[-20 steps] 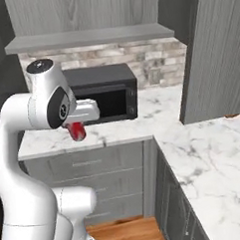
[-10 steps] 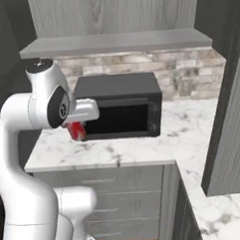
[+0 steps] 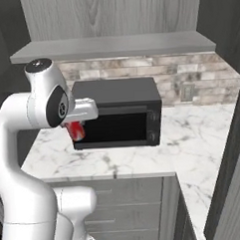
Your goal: Sort all alcoholic drinks to one cabinet, and non-alcoholic drinks to the other.
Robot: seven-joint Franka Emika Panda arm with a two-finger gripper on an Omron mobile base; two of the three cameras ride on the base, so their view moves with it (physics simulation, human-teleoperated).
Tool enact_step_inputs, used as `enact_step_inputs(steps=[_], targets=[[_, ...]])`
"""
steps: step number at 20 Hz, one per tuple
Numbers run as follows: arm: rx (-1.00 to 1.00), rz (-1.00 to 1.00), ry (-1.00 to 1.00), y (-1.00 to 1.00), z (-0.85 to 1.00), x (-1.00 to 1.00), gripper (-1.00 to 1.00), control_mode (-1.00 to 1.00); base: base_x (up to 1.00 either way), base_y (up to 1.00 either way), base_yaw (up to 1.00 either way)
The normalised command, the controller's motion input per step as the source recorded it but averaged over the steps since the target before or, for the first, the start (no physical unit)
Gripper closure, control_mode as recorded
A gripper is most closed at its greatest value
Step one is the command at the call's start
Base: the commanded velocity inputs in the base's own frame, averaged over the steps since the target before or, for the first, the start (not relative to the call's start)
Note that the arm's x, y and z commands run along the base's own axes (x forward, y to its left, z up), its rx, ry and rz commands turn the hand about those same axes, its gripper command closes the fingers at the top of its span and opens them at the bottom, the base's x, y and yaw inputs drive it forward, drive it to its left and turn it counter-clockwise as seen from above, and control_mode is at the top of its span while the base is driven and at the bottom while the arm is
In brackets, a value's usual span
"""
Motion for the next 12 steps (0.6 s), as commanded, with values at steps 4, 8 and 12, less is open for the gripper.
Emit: enact_step_inputs(steps=[4,8,12], targets=[[0.00,0.00,0.00,0.00,0.00,0.00,1.00,1.00,0.28,0.00,-0.01],[0.06,0.00,0.00,0.00,0.14,0.01,1.00,-1.00,0.03,0.00,0.00],[0.09,0.00,-0.06,0.13,0.54,0.11,1.00,-1.00,0.00,0.00,0.00]])
